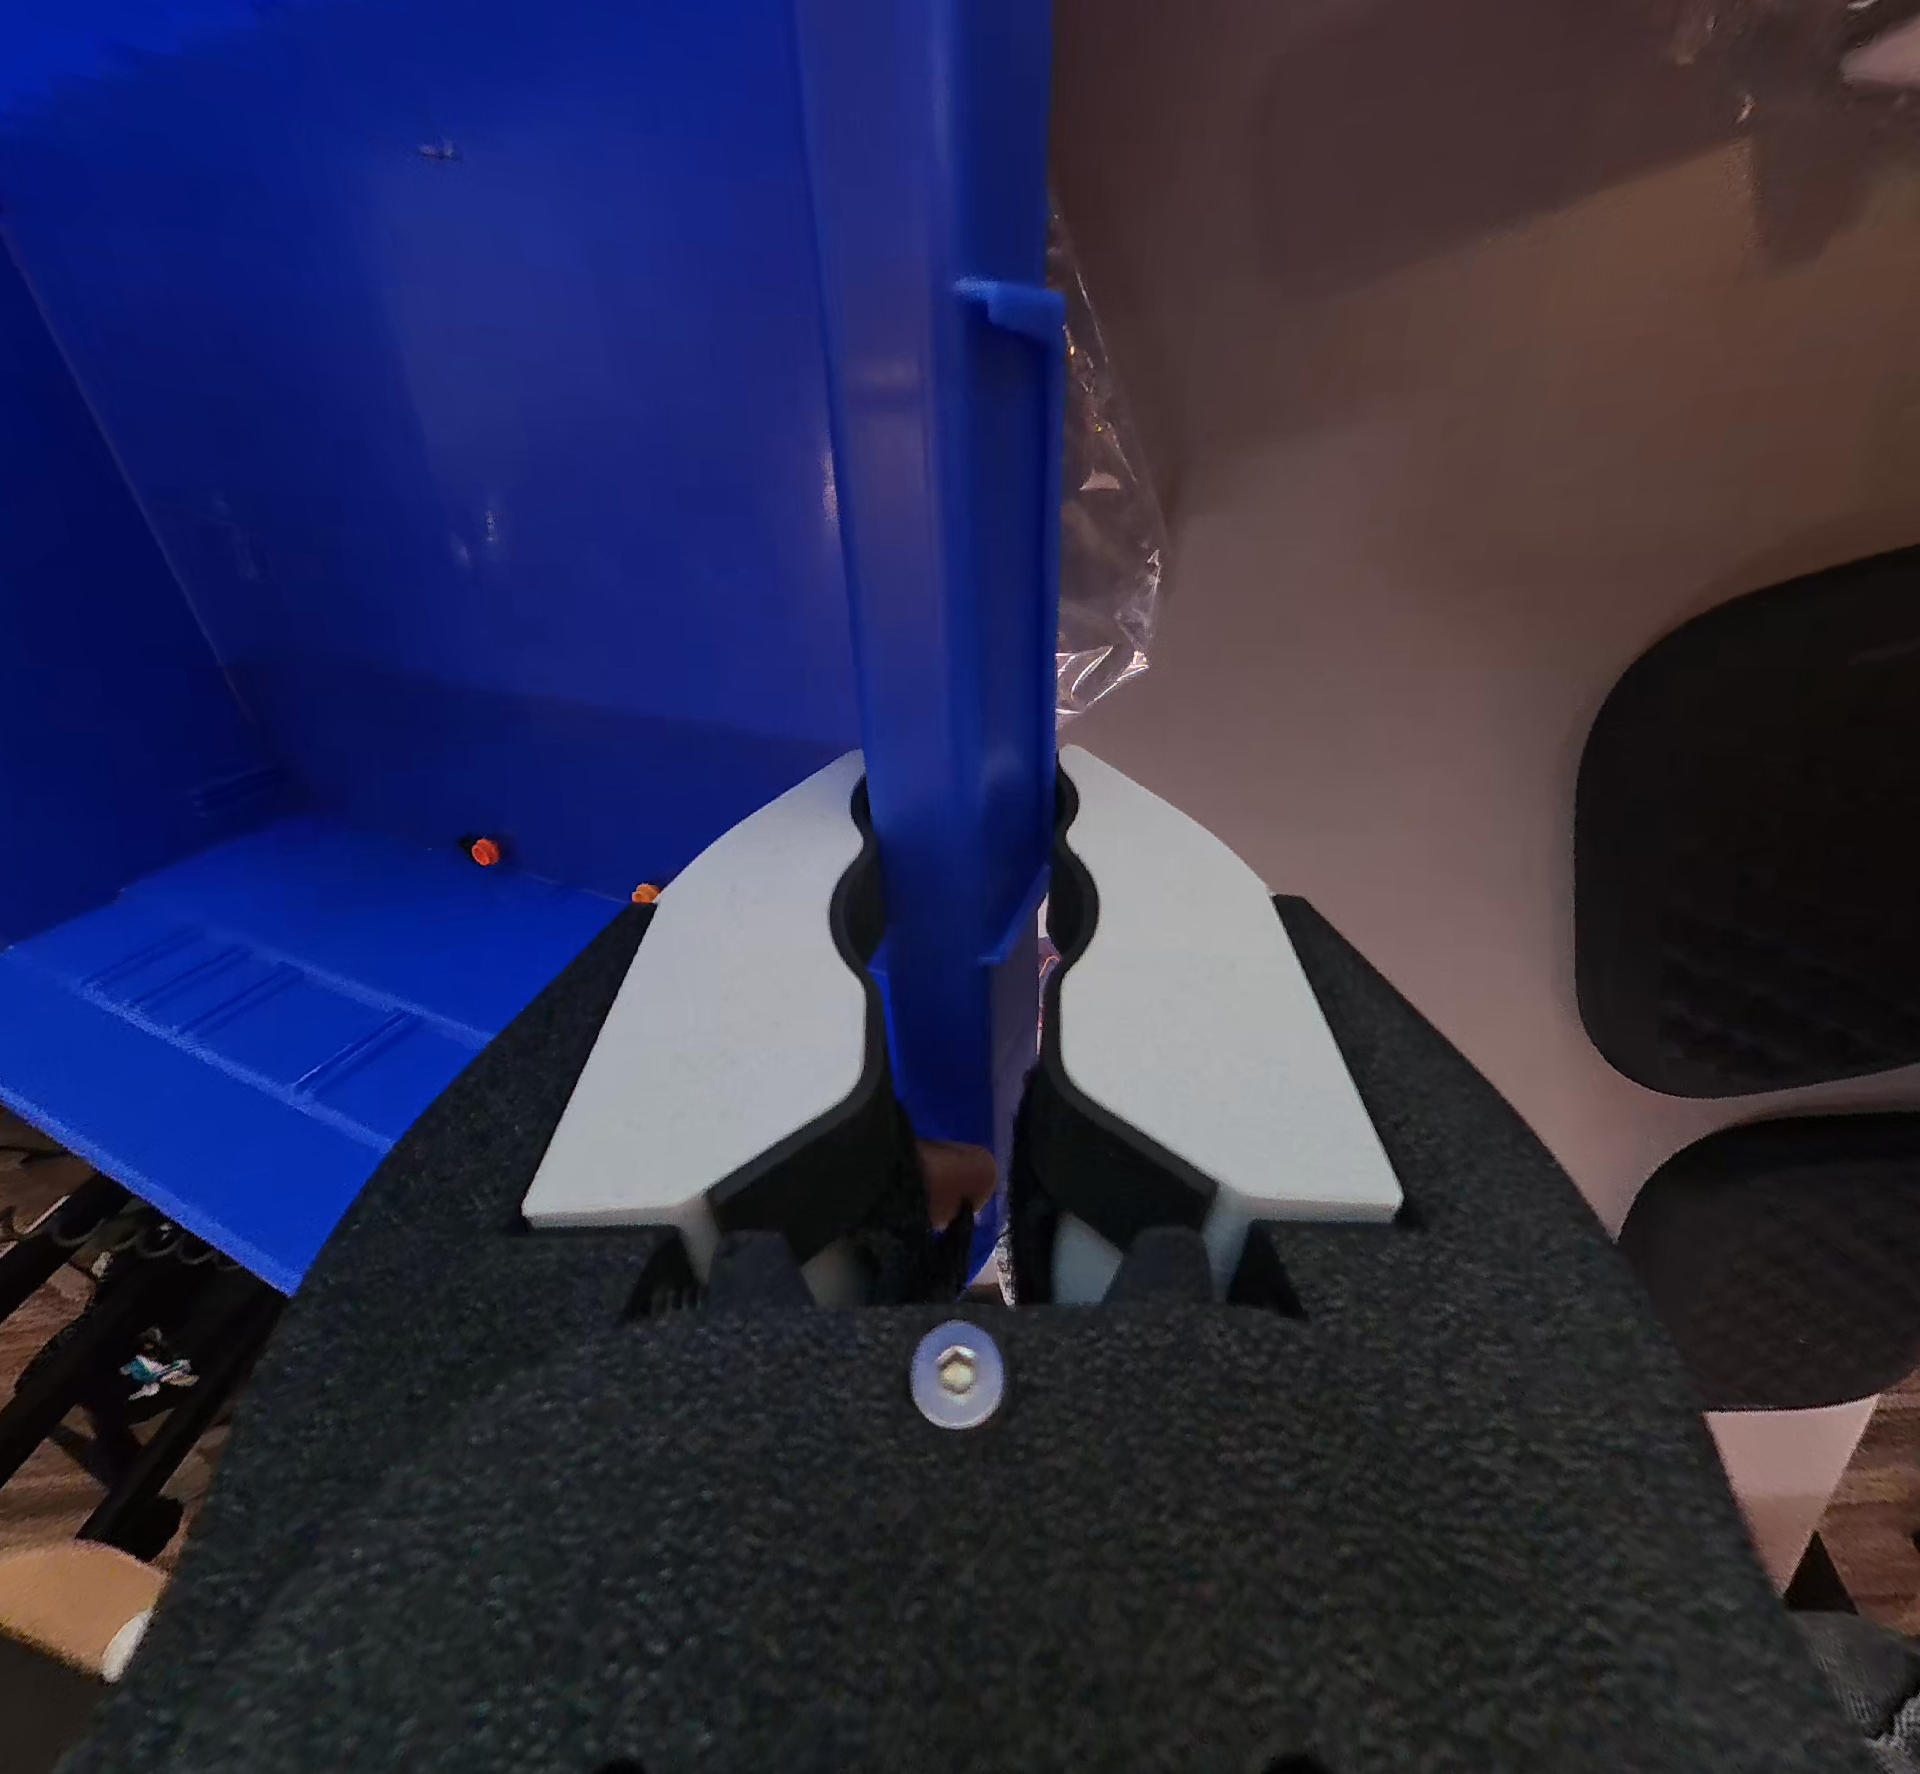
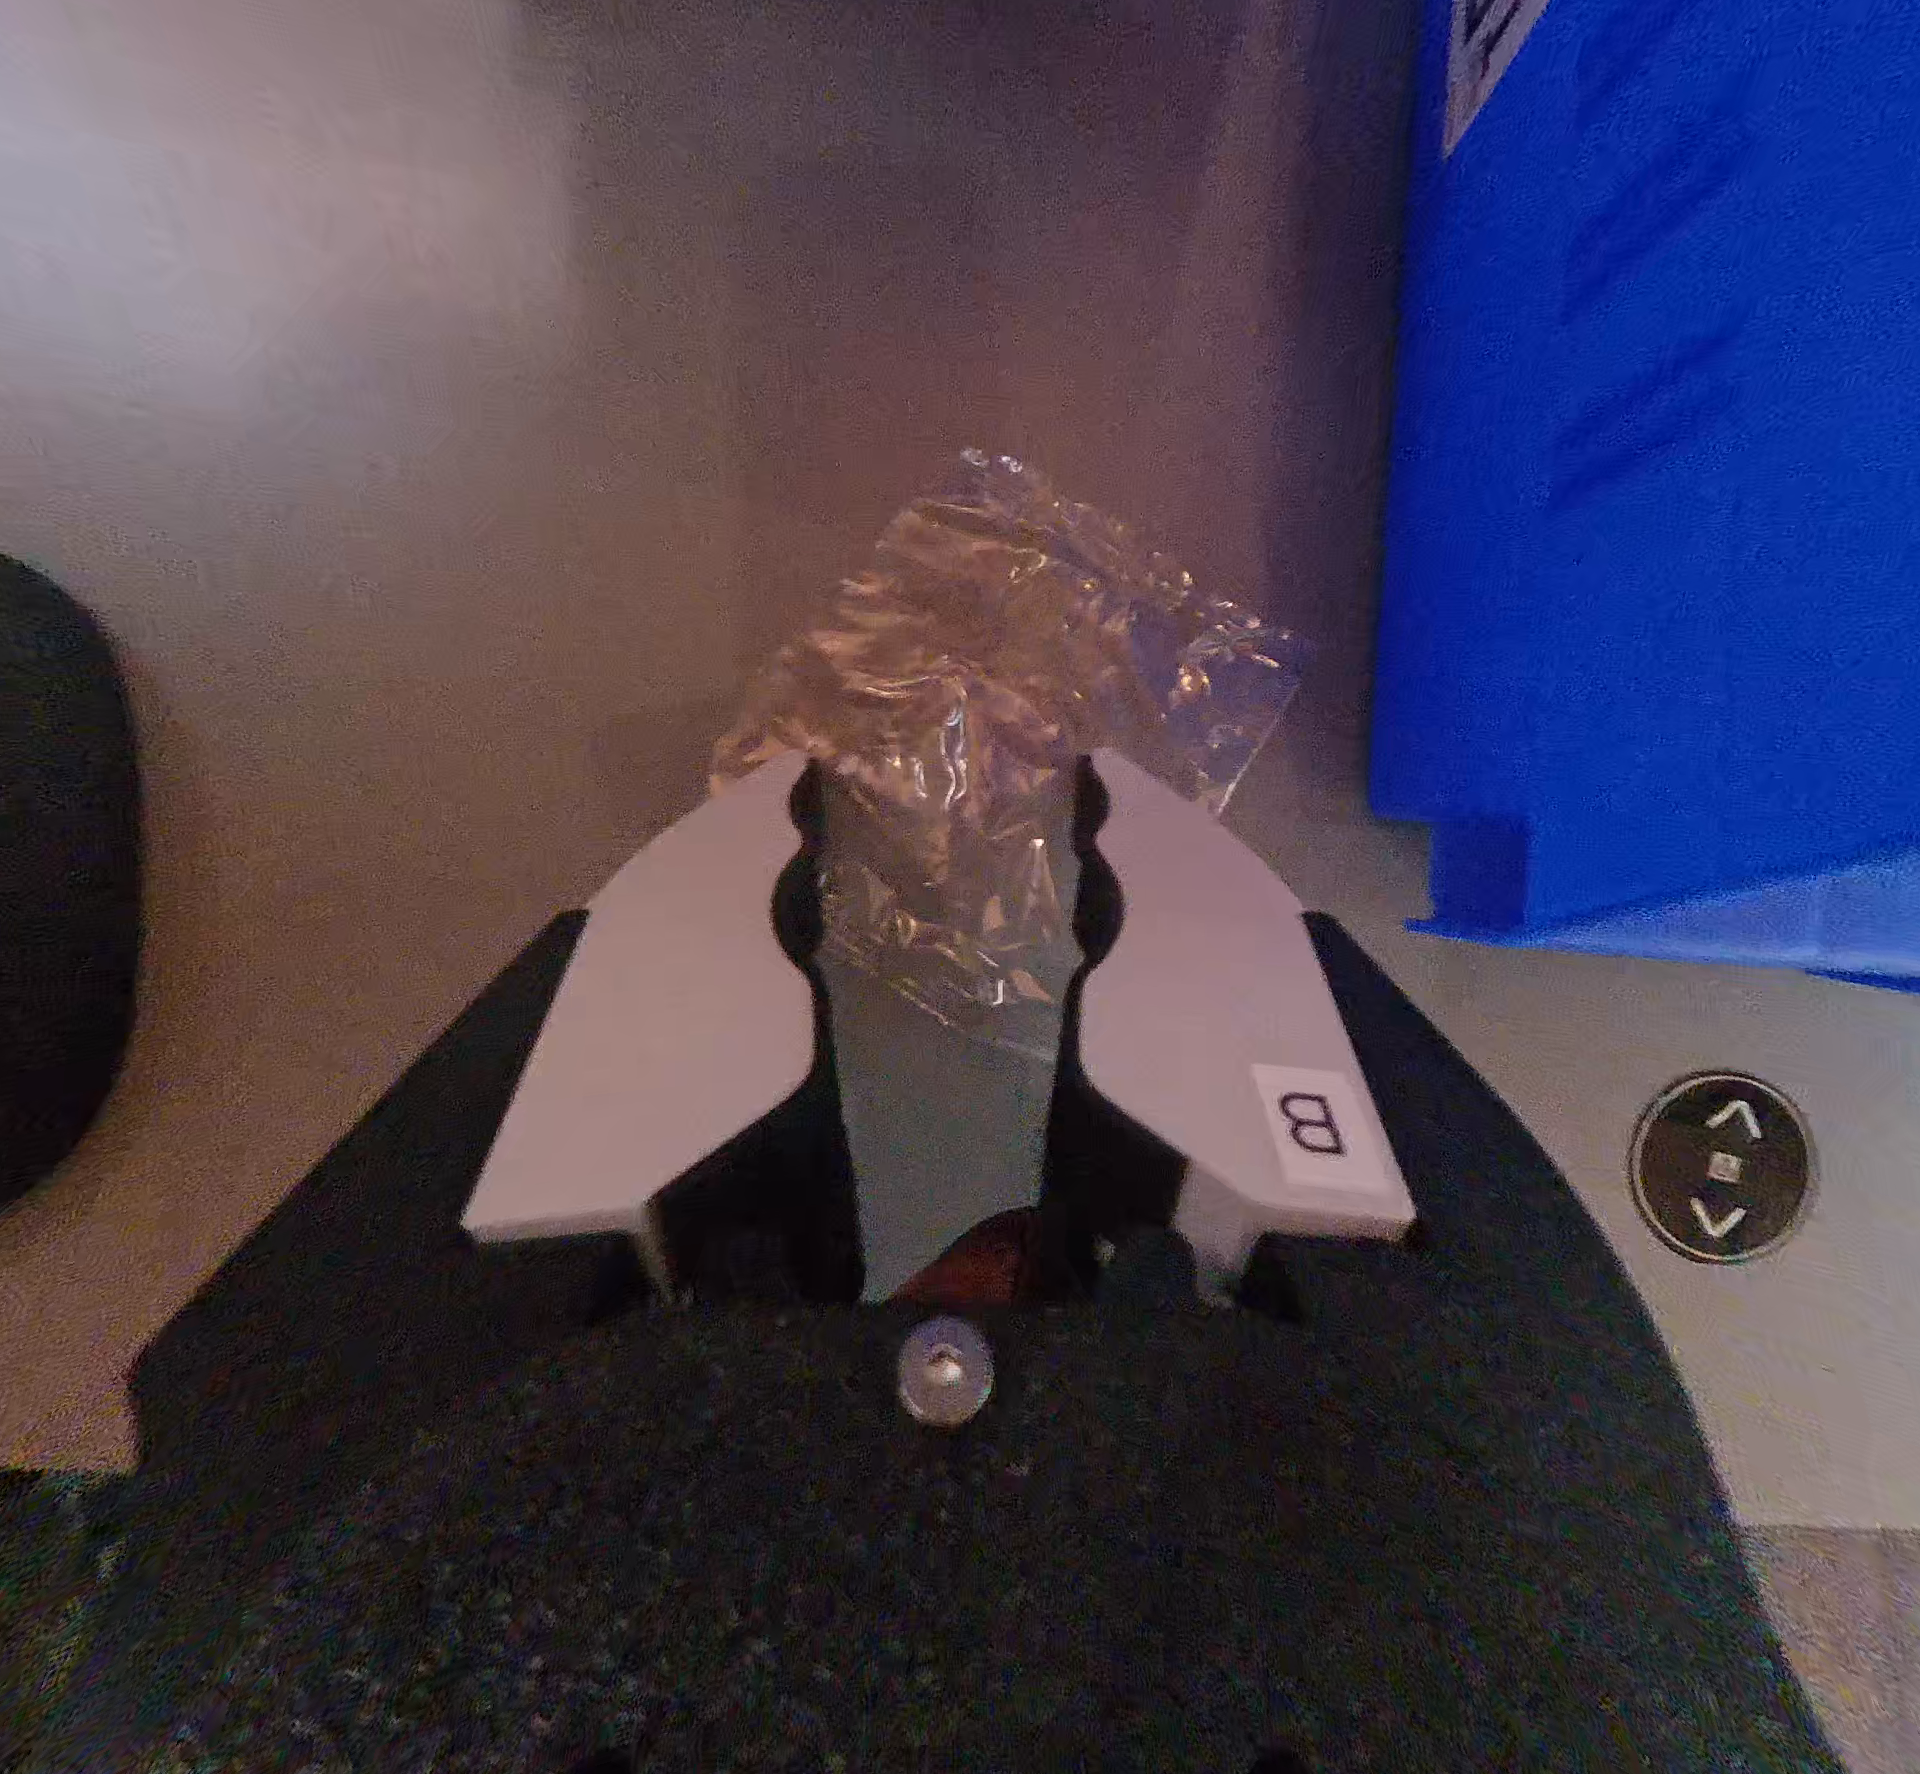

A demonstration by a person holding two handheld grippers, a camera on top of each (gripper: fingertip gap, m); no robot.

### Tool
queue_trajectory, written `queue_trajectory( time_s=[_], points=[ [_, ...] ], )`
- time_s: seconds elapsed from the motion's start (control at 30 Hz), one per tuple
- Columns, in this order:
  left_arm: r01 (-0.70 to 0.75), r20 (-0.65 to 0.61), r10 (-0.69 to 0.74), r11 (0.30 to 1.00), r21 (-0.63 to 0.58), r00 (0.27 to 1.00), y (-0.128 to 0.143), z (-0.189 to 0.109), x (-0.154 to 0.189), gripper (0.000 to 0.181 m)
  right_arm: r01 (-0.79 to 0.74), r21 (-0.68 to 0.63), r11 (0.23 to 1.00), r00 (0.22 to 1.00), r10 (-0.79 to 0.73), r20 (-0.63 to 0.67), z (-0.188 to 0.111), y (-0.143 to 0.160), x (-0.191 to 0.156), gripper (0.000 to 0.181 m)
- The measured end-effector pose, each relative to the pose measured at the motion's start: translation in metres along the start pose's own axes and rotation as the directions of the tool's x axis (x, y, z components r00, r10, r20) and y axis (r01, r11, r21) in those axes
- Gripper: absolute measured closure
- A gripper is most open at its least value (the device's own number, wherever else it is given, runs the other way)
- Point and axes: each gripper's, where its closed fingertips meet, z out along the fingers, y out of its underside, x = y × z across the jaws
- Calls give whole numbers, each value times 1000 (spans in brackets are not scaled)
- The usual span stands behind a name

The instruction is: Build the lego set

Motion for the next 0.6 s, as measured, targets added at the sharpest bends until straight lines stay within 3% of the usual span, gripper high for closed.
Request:
queue_trajectory(
  time_s=[0.07,0.2,0.27,0.3,0.37,0.4,0.53,0.6],
  points=[
    [-1,2,1,1000,0,1000,0,0,0,153,36,21,999,999,-36,-29,2,-3,0,179],
    [-1,-3,1,1000,5,1000,1,-1,-1,153,96,29,995,993,-98,71,12,-20,-20,181],
    [6,-2,-6,1000,11,1000,1,-2,-2,153,104,41,994,993,-106,47,9,-30,-16,181],
    [4,-1,-4,1000,11,1000,2,-1,-2,153,90,78,993,995,-93,40,4,-36,-14,167],
    [-4,-1,4,1000,4,1000,4,1,-1,153,51,93,994,998,-55,34,-7,-39,-9,118],
    [-6,1,6,1000,0,1000,5,2,-1,153,39,70,997,999,-41,27,-10,-36,-5,109],
    [-8,4,8,1000,3,1000,5,4,-1,153,8,-18,1000,1000,-8,11,10,-11,-4,88],
    [-5,4,5,1000,5,1000,6,4,-1,153,25,18,1000,1000,-26,17,11,-16,-11,103]
  ],
)
